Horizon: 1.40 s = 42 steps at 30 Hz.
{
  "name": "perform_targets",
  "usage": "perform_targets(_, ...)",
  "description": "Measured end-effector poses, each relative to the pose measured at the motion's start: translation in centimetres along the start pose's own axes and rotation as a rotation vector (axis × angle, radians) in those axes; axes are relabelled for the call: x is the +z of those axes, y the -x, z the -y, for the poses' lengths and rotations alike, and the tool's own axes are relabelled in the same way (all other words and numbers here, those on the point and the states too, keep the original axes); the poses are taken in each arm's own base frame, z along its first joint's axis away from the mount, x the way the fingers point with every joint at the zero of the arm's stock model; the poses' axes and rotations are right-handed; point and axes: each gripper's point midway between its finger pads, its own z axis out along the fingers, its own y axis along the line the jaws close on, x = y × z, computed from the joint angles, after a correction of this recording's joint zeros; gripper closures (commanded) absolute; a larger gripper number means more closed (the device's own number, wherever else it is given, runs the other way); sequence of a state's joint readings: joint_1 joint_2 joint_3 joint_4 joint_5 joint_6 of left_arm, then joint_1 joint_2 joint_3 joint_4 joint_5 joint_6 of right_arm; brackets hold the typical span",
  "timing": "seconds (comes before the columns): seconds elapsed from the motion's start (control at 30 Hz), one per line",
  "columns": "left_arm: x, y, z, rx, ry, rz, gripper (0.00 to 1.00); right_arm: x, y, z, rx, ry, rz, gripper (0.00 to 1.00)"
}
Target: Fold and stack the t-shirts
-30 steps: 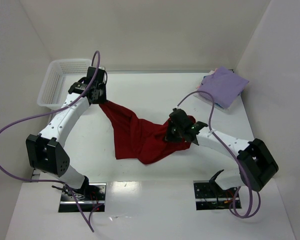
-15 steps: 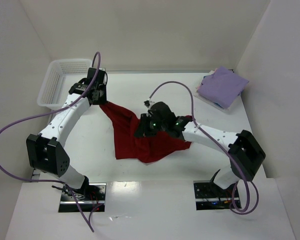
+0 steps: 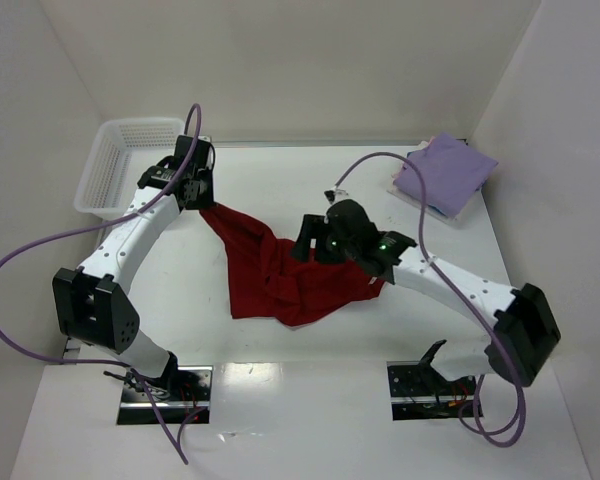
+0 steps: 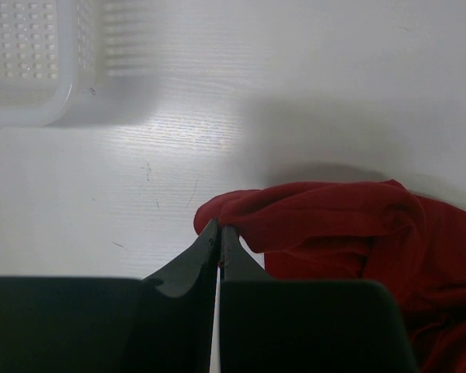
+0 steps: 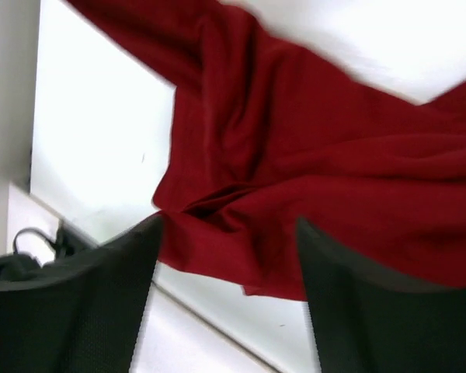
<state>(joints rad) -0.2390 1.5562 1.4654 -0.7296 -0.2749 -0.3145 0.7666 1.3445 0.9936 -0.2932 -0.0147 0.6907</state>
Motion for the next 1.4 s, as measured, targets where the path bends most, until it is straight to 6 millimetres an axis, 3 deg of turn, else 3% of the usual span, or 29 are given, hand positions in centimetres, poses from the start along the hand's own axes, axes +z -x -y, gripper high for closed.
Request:
perform_targets(0.13,0.0,0.0,0.1,0.000,-0.004,-0.001,1.00,-1.7,1.0,1.5,0.021,-0.037,0.060,0.41)
perform_targets(0.4,0.0,-0.1,0.2,0.000,-0.011,-0.003,1.00,-0.7,-4.4,6.0,0.046,-0.142,-0.072,0.42)
perform_targets(0.7,0.0,-0.1,0.2,0.002,-0.011,-0.003,1.00,1.4,-7.2,7.0,0.041,-0.171,-0.169,0.39)
perform_targets(0.87,0.0,-0.1,0.2,0.002,-0.011,-0.003,1.00,3.0,-9.8,7.0,0.010,-0.185,-0.248,0.36)
perform_targets(1.33,0.0,-0.1,0.2,0.002,-0.011,-0.004,1.00,4.5,-8.7,6.3,0.004,-0.186,-0.223,0.32)
perform_targets(1.4,0.0,-0.1,0.2,0.005,-0.011,-0.003,1.00,4.9,-8.5,6.1,0.003,-0.188,-0.222,0.36)
